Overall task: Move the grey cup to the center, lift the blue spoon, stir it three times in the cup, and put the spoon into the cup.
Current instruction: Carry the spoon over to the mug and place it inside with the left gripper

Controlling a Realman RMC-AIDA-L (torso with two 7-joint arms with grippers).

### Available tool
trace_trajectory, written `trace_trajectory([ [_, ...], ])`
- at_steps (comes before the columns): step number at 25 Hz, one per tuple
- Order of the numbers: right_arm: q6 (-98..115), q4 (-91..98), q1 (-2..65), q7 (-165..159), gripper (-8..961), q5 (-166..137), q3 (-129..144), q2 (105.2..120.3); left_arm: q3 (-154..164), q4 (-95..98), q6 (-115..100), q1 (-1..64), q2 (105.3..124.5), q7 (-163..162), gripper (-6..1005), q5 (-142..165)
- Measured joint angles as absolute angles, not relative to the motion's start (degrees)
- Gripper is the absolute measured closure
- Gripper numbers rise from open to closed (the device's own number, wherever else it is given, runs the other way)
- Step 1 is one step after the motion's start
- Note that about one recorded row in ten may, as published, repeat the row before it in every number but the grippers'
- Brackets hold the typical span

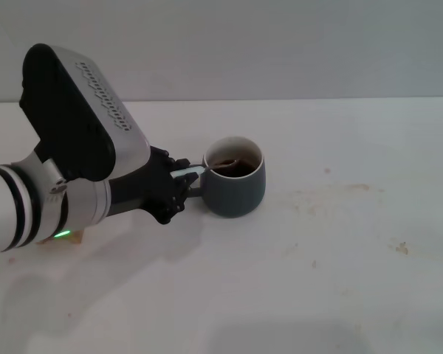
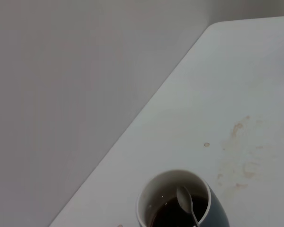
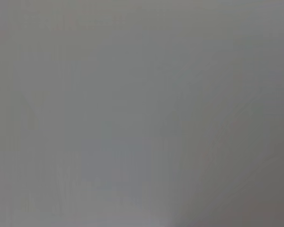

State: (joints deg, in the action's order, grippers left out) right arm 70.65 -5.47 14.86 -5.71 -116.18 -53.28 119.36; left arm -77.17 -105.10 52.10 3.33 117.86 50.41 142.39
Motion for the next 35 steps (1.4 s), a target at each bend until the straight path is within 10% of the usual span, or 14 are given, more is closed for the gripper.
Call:
trace_trajectory([
  [35, 70.7, -6.0, 14.8, -5.7, 955, -116.6, -52.8, 119.38, -78.7, -87.2, 51.3, 19.4, 118.04, 50.5, 799, 142.4],
])
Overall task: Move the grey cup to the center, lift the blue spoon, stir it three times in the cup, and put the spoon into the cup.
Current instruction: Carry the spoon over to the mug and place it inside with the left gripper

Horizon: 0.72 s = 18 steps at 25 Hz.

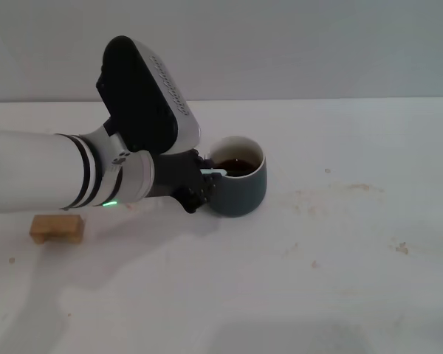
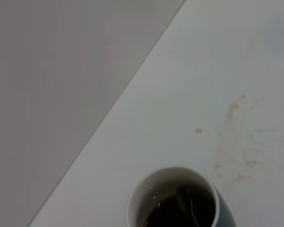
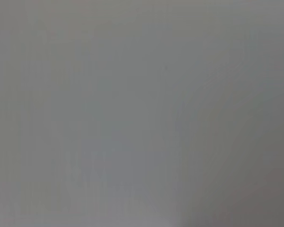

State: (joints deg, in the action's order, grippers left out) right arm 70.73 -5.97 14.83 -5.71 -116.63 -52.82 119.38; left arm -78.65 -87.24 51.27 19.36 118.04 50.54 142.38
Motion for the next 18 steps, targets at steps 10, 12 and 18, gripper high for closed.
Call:
trace_trajectory([
  [10, 70.5, -6.0, 15.2, -5.7, 955, -116.6, -52.8, 119.27, -79.0, -88.8, 53.0, 18.2, 118.0, 50.3, 796, 142.7],
  [12, 70.4, -6.0, 15.3, -5.7, 955, -116.6, -52.8, 119.27, -79.8, -89.3, 53.4, 17.7, 117.95, 50.2, 796, 142.8],
  [18, 70.4, -6.0, 15.4, -5.7, 955, -116.6, -52.8, 119.26, -83.3, -89.2, 53.7, 16.9, 117.87, 50.5, 794, 142.8],
])
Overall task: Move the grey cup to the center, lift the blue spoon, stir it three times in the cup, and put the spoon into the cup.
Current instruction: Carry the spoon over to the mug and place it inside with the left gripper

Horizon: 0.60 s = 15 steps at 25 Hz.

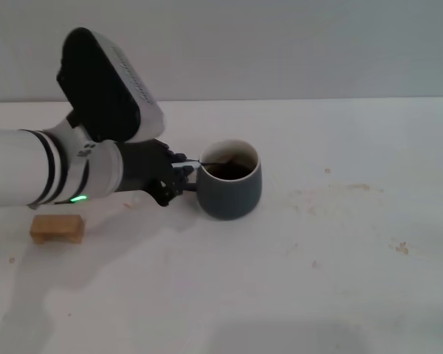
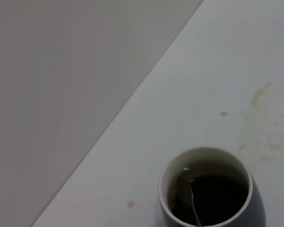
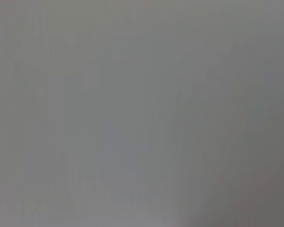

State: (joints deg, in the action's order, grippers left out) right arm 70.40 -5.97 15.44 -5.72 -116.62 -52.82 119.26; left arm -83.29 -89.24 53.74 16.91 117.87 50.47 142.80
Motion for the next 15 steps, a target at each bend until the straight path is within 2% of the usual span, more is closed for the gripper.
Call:
trace_trajectory([
  [15, 70.5, -6.0, 15.7, -5.7, 955, -116.6, -52.8, 119.4, -80.6, -88.9, 53.4, 18.8, 118.01, 51.4, 789, 142.5],
])
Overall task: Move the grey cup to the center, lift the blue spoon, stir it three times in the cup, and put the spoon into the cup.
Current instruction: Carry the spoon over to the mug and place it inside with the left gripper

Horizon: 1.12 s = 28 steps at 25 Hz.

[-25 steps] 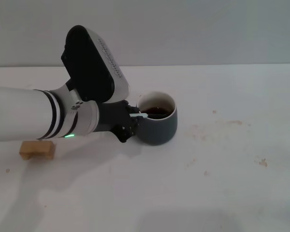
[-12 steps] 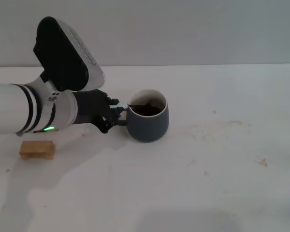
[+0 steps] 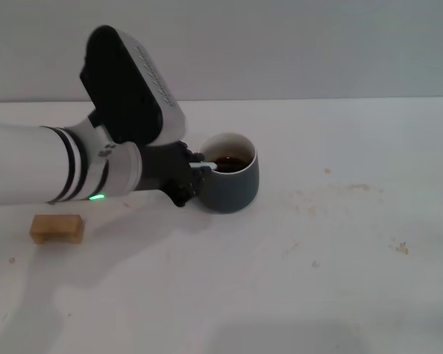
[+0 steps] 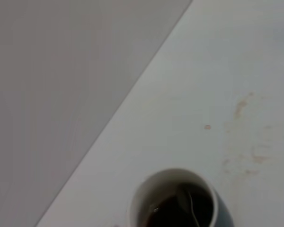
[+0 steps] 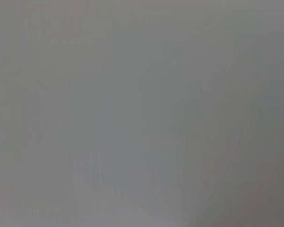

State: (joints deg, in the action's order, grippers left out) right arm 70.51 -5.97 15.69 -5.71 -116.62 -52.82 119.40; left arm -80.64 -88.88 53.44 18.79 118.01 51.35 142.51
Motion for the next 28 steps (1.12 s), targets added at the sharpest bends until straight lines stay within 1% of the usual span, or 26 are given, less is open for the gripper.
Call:
trace_trajectory([
  [7, 70.6, -6.0, 15.6, -5.7, 955, -116.6, -52.8, 119.44, -80.0, -89.7, 54.2, 18.3, 118.03, 51.4, 787, 142.7],
  [14, 70.7, -6.0, 15.6, -5.7, 955, -116.7, -52.8, 119.45, -81.0, -93.8, 55.9, 14.7, 117.97, 50.8, 785, 145.3],
  [28, 70.8, -6.2, 15.3, -5.7, 955, -116.7, -52.0, 119.45, -81.5, -94.0, 55.5, 15.3, 118.09, 50.7, 781, 145.4],
])
